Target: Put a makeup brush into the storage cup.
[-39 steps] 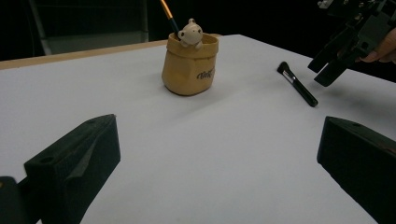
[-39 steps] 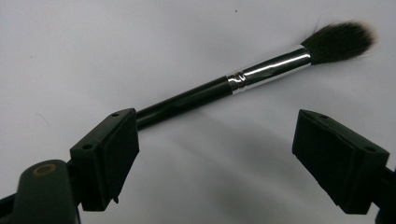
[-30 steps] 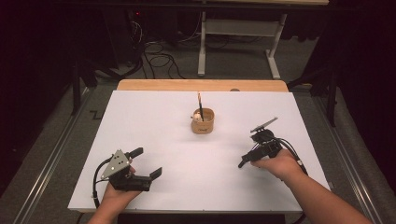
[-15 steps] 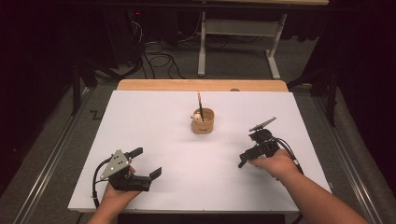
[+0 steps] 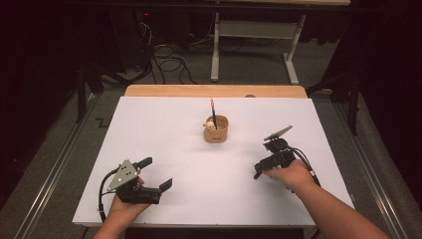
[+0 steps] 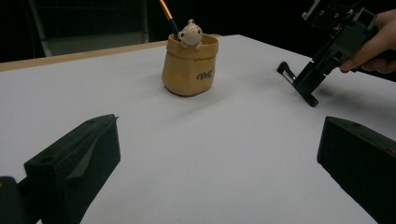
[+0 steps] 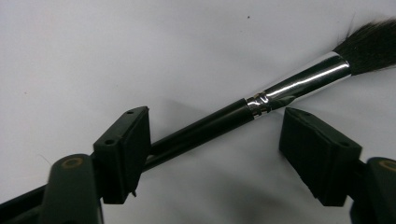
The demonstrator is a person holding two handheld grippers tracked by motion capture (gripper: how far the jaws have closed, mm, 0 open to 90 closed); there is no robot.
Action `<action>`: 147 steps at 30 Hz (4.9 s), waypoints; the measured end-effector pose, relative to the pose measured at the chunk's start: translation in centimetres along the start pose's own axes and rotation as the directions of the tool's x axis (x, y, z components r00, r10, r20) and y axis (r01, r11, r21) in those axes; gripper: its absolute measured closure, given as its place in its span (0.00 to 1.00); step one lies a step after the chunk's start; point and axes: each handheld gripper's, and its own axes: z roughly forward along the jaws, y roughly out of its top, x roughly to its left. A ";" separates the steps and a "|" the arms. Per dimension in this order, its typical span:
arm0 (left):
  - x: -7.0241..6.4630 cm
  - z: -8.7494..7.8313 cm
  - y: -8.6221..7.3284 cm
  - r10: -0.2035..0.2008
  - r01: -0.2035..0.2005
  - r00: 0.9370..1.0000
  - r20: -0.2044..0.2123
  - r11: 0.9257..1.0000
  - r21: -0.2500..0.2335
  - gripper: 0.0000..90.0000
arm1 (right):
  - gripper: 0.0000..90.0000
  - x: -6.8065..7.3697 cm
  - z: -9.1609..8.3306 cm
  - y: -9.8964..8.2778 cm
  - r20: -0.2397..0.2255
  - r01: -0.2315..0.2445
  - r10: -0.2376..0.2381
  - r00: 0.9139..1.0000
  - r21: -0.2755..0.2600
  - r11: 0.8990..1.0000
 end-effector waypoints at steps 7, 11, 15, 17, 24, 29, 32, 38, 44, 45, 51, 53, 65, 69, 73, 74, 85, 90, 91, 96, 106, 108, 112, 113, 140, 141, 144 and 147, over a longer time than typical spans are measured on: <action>0.0 0.0 0.0 0.001 -0.001 1.000 0.001 1.000 -0.003 0.00 | 0.35 0.0 -0.1 -0.1 -0.008 -0.008 0.008 1.000 0.005 1.000; -0.1 0.0 0.0 0.001 -0.001 1.000 0.002 1.000 -0.005 0.00 | 0.41 -0.1 -0.1 -0.1 0.004 -0.002 0.002 1.000 0.002 1.000; 0.0 0.0 0.0 -0.001 0.001 1.000 0.001 1.000 -0.004 0.00 | 0.49 -0.3 -0.2 -0.1 0.014 -0.002 0.002 1.000 -0.001 1.000; 0.0 0.0 0.0 0.000 0.000 1.000 0.000 1.000 -0.004 0.00 | 0.53 -0.3 -0.2 -0.2 0.025 -0.002 0.002 1.000 -0.001 1.000; -0.1 0.0 0.0 0.002 -0.002 1.000 0.000 1.000 -0.004 0.00 | 0.62 -0.4 -0.3 -0.2 0.049 0.011 -0.011 0.999 -0.001 1.000; 0.0 0.0 0.0 -0.001 0.001 1.000 0.000 1.000 -0.005 0.01 | 0.71 -0.3 -0.3 -0.3 0.075 0.045 -0.045 0.996 0.003 0.999; 0.0 0.0 0.0 0.000 0.000 1.000 -0.001 1.000 -0.005 0.01 | 0.72 -0.3 -0.3 -0.3 0.082 0.056 -0.056 0.995 0.007 0.998; 0.0 -0.1 0.0 -0.003 0.003 1.000 -0.002 1.000 -0.011 0.01 | 0.72 -0.3 -0.3 -0.3 0.073 0.063 -0.063 0.995 0.007 0.998; 0.0 -0.1 0.1 -0.002 0.002 1.000 -0.003 1.000 -0.014 0.01 | 0.69 -0.3 -0.4 -0.4 0.073 0.069 -0.070 0.995 0.011 0.998; 0.0 -0.2 0.1 -0.002 0.002 1.000 -0.002 1.000 -0.011 0.01 | 0.69 -0.2 -0.4 -0.4 0.072 0.071 -0.072 0.995 0.010 0.997; 0.0 -0.1 0.1 -0.004 0.003 1.000 -0.003 1.000 -0.013 0.01 | 0.75 -0.3 -0.4 -0.5 0.078 0.084 -0.086 0.993 0.022 0.996; 0.0 -0.1 0.1 -0.003 0.003 1.000 -0.003 1.000 -0.013 0.01 | 0.80 -0.3 -0.4 -0.5 0.087 0.099 -0.101 0.991 0.026 0.995; 0.0 -0.2 0.1 -0.006 0.006 1.000 -0.004 1.000 -0.016 0.01 | 0.83 -0.3 -0.5 -0.6 0.103 0.105 -0.107 0.989 0.029 0.994; 0.0 -0.2 0.1 -0.005 0.005 1.000 -0.005 1.000 -0.017 0.01 | 0.83 -0.3 -0.4 -0.7 0.101 0.107 -0.109 0.989 0.026 0.994; 0.0 -0.2 0.1 -0.006 0.005 1.000 -0.005 1.000 -0.017 0.01 | 0.85 -0.2 -0.4 -0.7 0.097 0.115 -0.117 0.988 0.027 0.993; 0.0 -0.2 0.1 -0.006 0.005 1.000 -0.005 1.000 -0.017 0.01 | 0.86 -0.2 -0.4 -0.7 0.100 0.116 -0.119 0.988 0.029 0.993; 0.0 -0.2 0.1 -0.006 0.006 1.000 -0.006 1.000 -0.021 0.01 | 0.87 -0.6 -0.2 -0.4 0.082 0.108 -0.111 0.990 0.048 0.993; 0.0 -0.3 0.1 -0.007 0.007 1.000 -0.006 1.000 -0.023 0.01 | 0.87 -0.7 -0.2 -0.2 0.074 0.107 -0.112 0.991 0.065 0.992; 0.1 -0.3 0.1 -0.007 0.007 1.000 -0.007 1.000 -0.023 0.01 | 0.87 -0.7 -0.2 -0.2 0.075 0.111 -0.116 0.990 0.063 0.992; 0.1 -0.3 0.1 -0.008 0.007 1.000 -0.008 1.000 -0.024 0.01 | 0.89 -0.6 -0.2 -0.3 0.083 0.108 -0.112 0.990 0.058 0.992; 0.1 -0.3 0.1 -0.012 0.012 1.000 -0.010 0.999 -0.029 0.01 | 0.90 -0.8 -0.3 -0.6 0.075 0.088 -0.090 0.993 0.032 0.996; 0.2 -0.4 0.1 -0.007 0.006 1.000 -0.011 1.000 -0.027 0.01 | 0.90 -0.8 -0.4 -0.6 0.071 0.078 -0.080 0.994 0.033 0.996; 0.1 -0.4 0.1 -0.011 0.010 1.000 -0.011 0.999 -0.035 0.01 | 0.90 -0.9 -0.6 -0.6 0.053 0.071 -0.072 0.996 0.020 0.997; 0.1 -0.4 0.1 -0.011 0.011 1.000 -0.012 0.999 -0.035 0.01 | 0.90 -0.9 -0.6 -0.7 0.052 0.075 -0.076 0.996 0.013 0.997; 0.1 -0.4 0.2 -0.015 0.014 1.000 -0.011 0.999 -0.038 0.01 | 0.90 -0.6 -2.5 -0.7 0.056 0.113 -0.111 0.992 -0.035 0.993; 0.1 -0.4 0.2 -0.015 0.015 1.000 -0.011 0.999 -0.039 0.01 | 0.90 -0.7 -2.5 -0.7 0.059 0.110 -0.107 0.993 -0.044 0.993; 0.1 -0.4 0.2 -0.008 0.008 1.000 -0.011 0.999 -0.036 0.01 | 0.90 -0.7 -2.6 -0.9 0.059 0.108 -0.105 0.993 -0.058 0.992; 0.1 -0.4 0.2 -0.011 0.010 1.000 -0.011 0.999 -0.034 0.01 | 0.90 -0.8 -2.5 -1.1 0.054 0.106 -0.102 0.993 -0.083 0.991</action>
